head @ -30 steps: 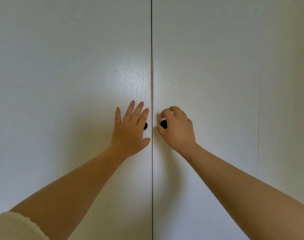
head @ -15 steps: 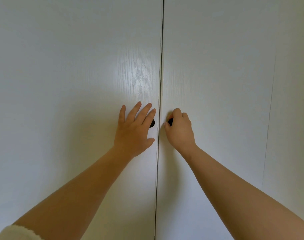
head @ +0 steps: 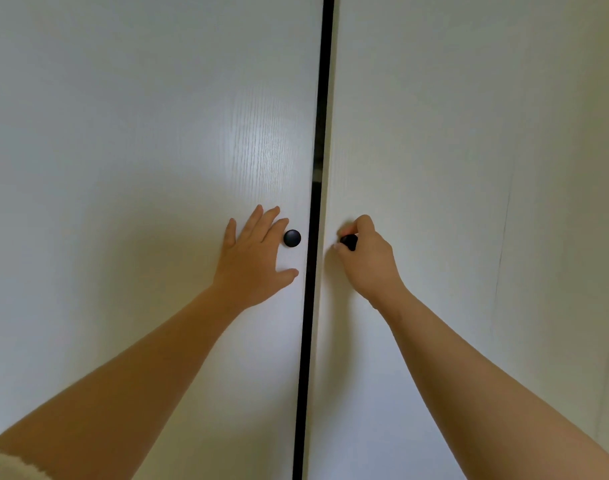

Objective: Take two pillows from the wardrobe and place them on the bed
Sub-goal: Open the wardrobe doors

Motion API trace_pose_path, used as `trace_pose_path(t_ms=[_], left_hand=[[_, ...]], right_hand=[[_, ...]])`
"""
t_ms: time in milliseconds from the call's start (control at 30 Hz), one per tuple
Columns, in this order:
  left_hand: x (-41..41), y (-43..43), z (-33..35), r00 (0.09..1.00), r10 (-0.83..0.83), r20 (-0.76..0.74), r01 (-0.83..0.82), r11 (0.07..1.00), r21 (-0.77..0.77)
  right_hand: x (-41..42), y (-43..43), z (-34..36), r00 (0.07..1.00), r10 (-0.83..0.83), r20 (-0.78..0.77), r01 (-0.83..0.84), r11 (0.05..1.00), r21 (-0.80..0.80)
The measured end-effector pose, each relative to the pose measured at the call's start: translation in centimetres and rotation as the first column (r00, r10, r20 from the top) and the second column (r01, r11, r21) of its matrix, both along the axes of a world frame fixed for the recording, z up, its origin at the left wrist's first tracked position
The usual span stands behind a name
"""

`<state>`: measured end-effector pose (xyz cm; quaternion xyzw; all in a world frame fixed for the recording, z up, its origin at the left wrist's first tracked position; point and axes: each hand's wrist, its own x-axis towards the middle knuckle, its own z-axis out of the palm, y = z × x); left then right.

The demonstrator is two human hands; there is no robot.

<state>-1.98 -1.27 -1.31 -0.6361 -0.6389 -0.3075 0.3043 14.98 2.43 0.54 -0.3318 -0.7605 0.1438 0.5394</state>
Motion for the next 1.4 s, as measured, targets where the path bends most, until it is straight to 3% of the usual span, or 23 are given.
trace_pose_path(t_ms=[167, 267, 367, 500, 667, 833, 967, 1133, 1400], left_hand=[[2.0, -1.5, 0.3, 0.961, -0.183, 0.207, 0.145, 0.971, 0.189], [4.6, -2.2, 0.5, 0.865, -0.367, 0.341, 0.276, 0.917, 0.287], [6.3, -2.7, 0.3, 0.709, -0.507, 0.491, 0.404, 0.862, 0.306], [9.4, -2.2, -0.6, 0.254, -0.634, 0.731, 0.658, 0.667, 0.349], [15.3, -1.5, -2.2, 0.104, -0.57, 0.815, 0.766, 0.568, 0.3], [21.9, -1.9, -1.9, -0.074, -0.554, 0.829, 0.882, 0.352, 0.313], [26.7, -2.6, -1.9, -0.146, -0.585, 0.798, 0.918, 0.22, 0.33], [31.7, -2.6, -2.5, -0.216, -0.583, 0.783, 0.884, 0.223, 0.411], [39.0, -1.7, -2.8, -0.058, -0.736, 0.674, 0.855, 0.312, 0.414]], right_hand=[[2.8, -2.1, -0.4, 0.998, 0.005, -0.062, -0.004, 1.0, 0.014], [4.6, -3.7, -0.5, 0.995, -0.008, -0.098, 0.011, 1.0, 0.024], [5.6, -5.4, -0.7, 0.99, 0.004, -0.143, -0.006, 1.0, -0.017], [9.1, -7.3, -0.4, 0.982, 0.037, -0.186, -0.053, 0.995, -0.085], [14.5, -9.6, -0.4, 0.958, 0.075, -0.275, -0.104, 0.99, -0.092], [18.8, -10.4, -0.8, 0.914, 0.09, -0.395, -0.157, 0.977, -0.141], [22.0, -10.7, -1.0, 0.874, 0.15, -0.462, -0.234, 0.963, -0.132], [25.8, -10.7, -1.6, 0.833, 0.185, -0.522, -0.273, 0.957, -0.096], [31.7, -10.1, -2.1, 0.776, 0.034, -0.629, -0.151, 0.979, -0.133]])
